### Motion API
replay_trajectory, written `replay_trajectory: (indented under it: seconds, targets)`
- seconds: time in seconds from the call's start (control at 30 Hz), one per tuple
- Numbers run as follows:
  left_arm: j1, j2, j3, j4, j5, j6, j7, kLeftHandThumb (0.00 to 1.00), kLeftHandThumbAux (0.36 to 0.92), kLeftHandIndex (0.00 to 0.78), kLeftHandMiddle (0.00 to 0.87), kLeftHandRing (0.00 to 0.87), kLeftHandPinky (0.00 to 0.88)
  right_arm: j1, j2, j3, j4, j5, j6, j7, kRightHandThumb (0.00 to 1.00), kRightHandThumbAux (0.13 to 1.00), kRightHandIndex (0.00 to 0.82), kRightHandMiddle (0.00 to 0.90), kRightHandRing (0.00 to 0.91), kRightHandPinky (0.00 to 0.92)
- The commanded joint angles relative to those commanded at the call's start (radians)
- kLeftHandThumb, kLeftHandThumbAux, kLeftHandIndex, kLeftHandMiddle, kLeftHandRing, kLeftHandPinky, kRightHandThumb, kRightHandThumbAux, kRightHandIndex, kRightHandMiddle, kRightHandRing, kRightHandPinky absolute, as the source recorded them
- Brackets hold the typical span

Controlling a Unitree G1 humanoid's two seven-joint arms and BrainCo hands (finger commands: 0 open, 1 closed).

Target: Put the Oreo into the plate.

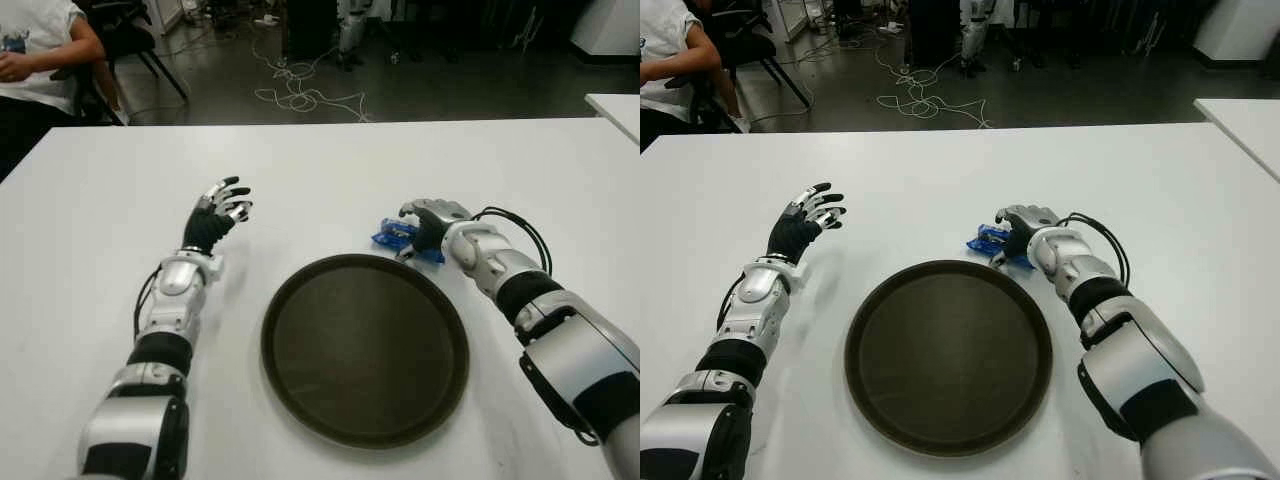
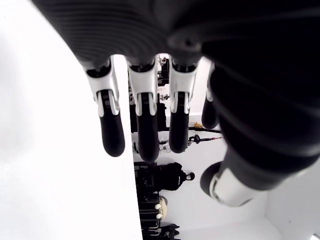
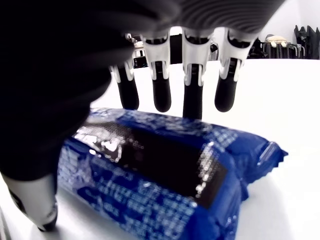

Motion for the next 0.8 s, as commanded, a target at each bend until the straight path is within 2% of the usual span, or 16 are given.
replay_trajectory:
  seconds: [0.33,0.57,0.8]
  targets:
    - [0.011,-0.004,0.002,-0.026,-0.002,0.019,0.01,0.521,0.78,0.182,0.261,0.282,0.32,0.007,-0.003,-0.007,-0.01,0.005,-0.016,0.008,0.0,0.678,0.256,0.243,0.274,0.295]
    - [0.015,0.0,-0.004,-0.044,0.004,0.038,0.011,0.517,0.764,0.169,0.255,0.275,0.307,0.013,-0.003,-0.008,-0.007,0.003,-0.033,-0.008,0.0,0.692,0.303,0.272,0.306,0.317]
    - [0.012,0.003,-0.003,-0.041,0.003,0.043,0.009,0.523,0.772,0.175,0.257,0.276,0.309,0.013,0.0,-0.003,-0.003,-0.003,-0.034,-0.021,0.0,0.688,0.263,0.245,0.282,0.29]
